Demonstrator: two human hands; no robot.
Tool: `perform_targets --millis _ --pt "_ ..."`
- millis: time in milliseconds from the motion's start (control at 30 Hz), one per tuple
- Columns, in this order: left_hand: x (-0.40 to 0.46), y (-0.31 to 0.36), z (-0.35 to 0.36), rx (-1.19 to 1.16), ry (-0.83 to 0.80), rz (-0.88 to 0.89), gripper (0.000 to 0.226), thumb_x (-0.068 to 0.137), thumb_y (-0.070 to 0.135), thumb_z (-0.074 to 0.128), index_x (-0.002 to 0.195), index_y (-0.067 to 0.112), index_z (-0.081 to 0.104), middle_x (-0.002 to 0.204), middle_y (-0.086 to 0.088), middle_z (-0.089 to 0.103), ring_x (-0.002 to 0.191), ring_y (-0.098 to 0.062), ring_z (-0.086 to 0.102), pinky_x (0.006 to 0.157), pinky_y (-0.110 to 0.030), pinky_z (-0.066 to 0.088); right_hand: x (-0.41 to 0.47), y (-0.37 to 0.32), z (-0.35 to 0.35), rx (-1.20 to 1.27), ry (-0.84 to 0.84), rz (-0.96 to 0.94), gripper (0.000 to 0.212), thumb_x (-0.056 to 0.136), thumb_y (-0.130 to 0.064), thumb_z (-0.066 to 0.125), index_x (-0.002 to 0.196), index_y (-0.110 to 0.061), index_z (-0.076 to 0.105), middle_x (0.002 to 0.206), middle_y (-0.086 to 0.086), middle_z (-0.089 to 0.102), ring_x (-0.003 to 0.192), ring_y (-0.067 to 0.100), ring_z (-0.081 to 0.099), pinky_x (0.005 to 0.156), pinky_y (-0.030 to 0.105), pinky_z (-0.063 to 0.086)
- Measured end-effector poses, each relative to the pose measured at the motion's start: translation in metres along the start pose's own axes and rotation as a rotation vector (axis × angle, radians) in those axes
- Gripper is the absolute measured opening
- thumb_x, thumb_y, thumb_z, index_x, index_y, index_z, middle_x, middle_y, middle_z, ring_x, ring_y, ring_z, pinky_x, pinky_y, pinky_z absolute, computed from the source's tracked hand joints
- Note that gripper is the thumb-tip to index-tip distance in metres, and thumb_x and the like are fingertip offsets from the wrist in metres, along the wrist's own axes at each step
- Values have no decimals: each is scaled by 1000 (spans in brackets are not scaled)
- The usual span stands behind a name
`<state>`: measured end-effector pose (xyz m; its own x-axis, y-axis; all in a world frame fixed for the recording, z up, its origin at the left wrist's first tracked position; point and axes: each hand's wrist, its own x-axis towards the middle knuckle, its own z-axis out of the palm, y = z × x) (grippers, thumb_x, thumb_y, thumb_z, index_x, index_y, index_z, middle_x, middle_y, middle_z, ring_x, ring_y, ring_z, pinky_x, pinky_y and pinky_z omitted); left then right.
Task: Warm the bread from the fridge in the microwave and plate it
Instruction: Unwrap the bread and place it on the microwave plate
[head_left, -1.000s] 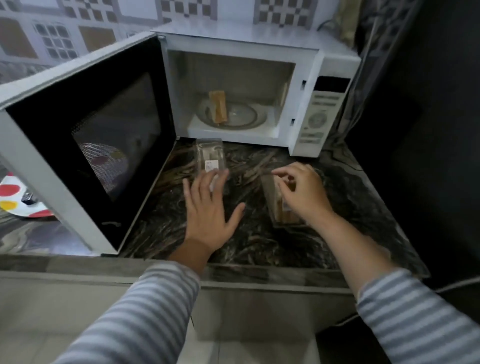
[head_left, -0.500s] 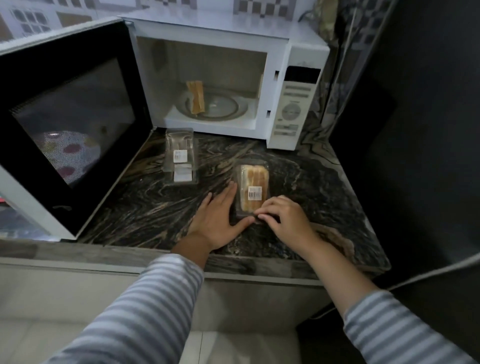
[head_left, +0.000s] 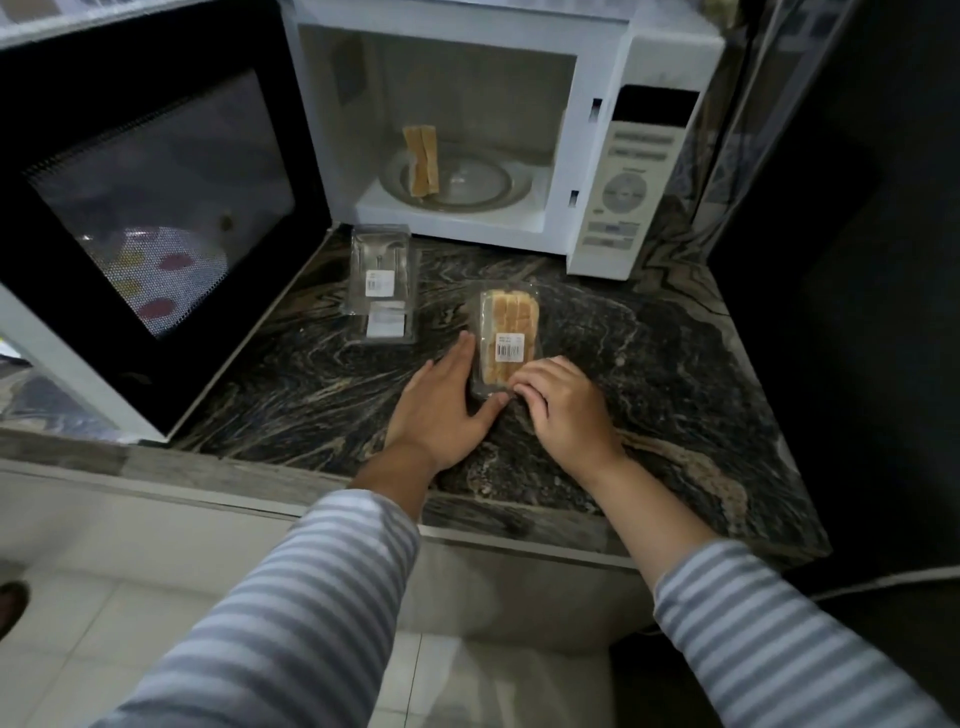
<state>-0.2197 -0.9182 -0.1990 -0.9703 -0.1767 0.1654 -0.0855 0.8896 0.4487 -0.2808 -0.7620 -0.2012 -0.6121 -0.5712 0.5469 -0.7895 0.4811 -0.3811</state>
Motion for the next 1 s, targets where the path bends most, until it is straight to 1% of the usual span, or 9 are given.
perform_targets --millis 133,367,533,633,733,800,833,933,1000 --pt "0 0 3 56 -19 -18 81 93 54 39 153 17 -1 161 3 7 146 -10 13 120 -30 7 0 2 3 2 2 -19 13 86 1 59 89 -2 71 88 7 69 85 24 62 80 23 45" --pt "0 2 3 78 -71 -39 78 95 54 33 152 20 -8 161 6 -2 146 -6 5 120 -32 4 0 2 3 -7 6 -57 14 88 1 57 89 0 70 87 10 68 84 24 60 81 20 42" --pt "-1 4 3 52 -59 -43 88 90 48 44 151 22 -13 160 4 11 145 -5 10 119 -32 6 -1 -2 0 5 98 1 13 89 4 54 86 -1 66 85 10 65 84 24 57 80 23 42" --pt "-1 4 4 34 -48 -46 90 87 48 45 151 20 -13 159 2 17 145 -6 14 119 -33 7 0 -4 1 11 96 -6 12 90 2 54 87 -1 65 86 9 63 85 21 55 81 21 41" --pt "-3 2 3 -81 15 -2 84 89 54 43 152 25 -4 160 7 9 145 -6 15 119 -35 9 0 -6 1 -11 128 -11 14 92 -2 51 89 -1 65 88 10 62 88 20 52 83 21 40" --pt "-4 2 1 -173 85 30 75 92 58 41 152 29 7 160 12 4 145 -7 15 119 -39 12 -1 -7 -1 -35 187 -2 14 92 -3 53 92 -1 66 91 11 62 91 21 52 87 19 38" --pt "-4 1 0 -215 120 39 68 93 56 40 151 31 14 160 12 5 145 -8 16 118 -41 14 -2 -7 -3 -48 223 8 14 92 -5 54 94 -1 68 93 12 61 93 22 52 89 18 37" --pt "-1 2 -8 -304 177 102 52 97 40 44 147 31 31 156 8 28 141 -10 29 115 -45 27 -2 -9 -6 -11 304 66 25 96 -11 49 114 -5 65 111 14 58 106 23 53 97 22 39" --pt "6 7 -15 -345 263 172 43 95 34 51 137 25 49 144 3 48 131 -13 45 104 -41 43 -1 -17 -8 150 381 274 35 99 -11 41 133 -6 51 123 11 54 115 17 51 99 23 40"
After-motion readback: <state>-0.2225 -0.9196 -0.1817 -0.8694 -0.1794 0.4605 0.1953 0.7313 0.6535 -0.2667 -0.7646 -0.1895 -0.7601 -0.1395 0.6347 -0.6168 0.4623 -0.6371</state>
